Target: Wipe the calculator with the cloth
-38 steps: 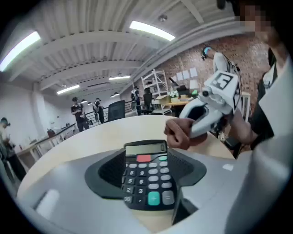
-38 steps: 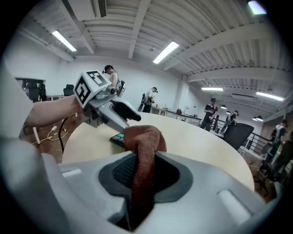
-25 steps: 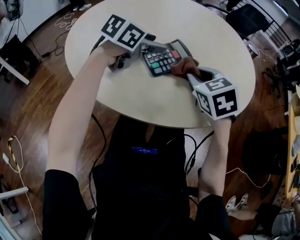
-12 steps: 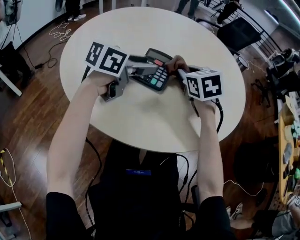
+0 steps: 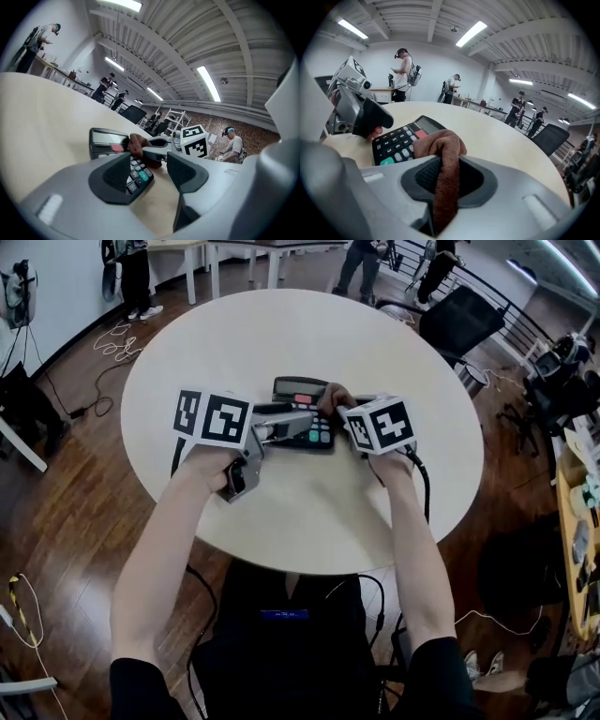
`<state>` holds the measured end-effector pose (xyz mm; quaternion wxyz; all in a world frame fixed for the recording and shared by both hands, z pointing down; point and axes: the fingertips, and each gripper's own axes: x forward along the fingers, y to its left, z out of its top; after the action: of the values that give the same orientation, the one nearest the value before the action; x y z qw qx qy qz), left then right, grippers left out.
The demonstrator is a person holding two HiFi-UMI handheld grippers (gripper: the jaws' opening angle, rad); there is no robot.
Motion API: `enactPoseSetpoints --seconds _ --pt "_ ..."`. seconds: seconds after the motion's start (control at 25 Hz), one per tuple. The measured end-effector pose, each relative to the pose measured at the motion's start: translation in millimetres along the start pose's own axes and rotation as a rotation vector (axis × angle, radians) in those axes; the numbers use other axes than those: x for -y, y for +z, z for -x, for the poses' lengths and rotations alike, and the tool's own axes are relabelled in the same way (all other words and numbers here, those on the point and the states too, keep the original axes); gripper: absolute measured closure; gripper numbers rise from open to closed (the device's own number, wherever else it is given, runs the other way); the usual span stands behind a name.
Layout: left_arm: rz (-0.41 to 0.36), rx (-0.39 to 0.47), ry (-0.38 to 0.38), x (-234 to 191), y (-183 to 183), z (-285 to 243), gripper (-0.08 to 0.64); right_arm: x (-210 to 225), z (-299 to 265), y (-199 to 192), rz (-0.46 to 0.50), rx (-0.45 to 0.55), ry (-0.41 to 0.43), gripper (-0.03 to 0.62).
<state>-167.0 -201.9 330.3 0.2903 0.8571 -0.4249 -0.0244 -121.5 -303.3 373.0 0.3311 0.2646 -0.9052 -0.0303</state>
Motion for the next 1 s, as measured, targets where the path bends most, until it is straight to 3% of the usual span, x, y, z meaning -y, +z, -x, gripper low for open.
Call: enactPoseSetpoints --seconds 0.28,0.6,0.88,1.0 --pt "0.109 0.097 0.046 -18.7 15.6 3.1 0.33 2.1 13.3 -9.7 -0.105 0.021 0.041 0.514" --pt "0.166 0.141 0.091 -40.9 28.7 -8.9 0.336 -8.9 4.2 -8.1 -0.146 0.03 0.089 0.514" --pt "0.163 0.148 0.099 -43.7 30.9 -9.3 0.336 -3.6 9.9 -10.5 -0.18 0.052 0.081 0.514" --pt "0.143 0.146 0.085 -30.6 22.5 4.5 0.336 7.0 38.6 -5.2 -0.248 0.163 0.073 0.514"
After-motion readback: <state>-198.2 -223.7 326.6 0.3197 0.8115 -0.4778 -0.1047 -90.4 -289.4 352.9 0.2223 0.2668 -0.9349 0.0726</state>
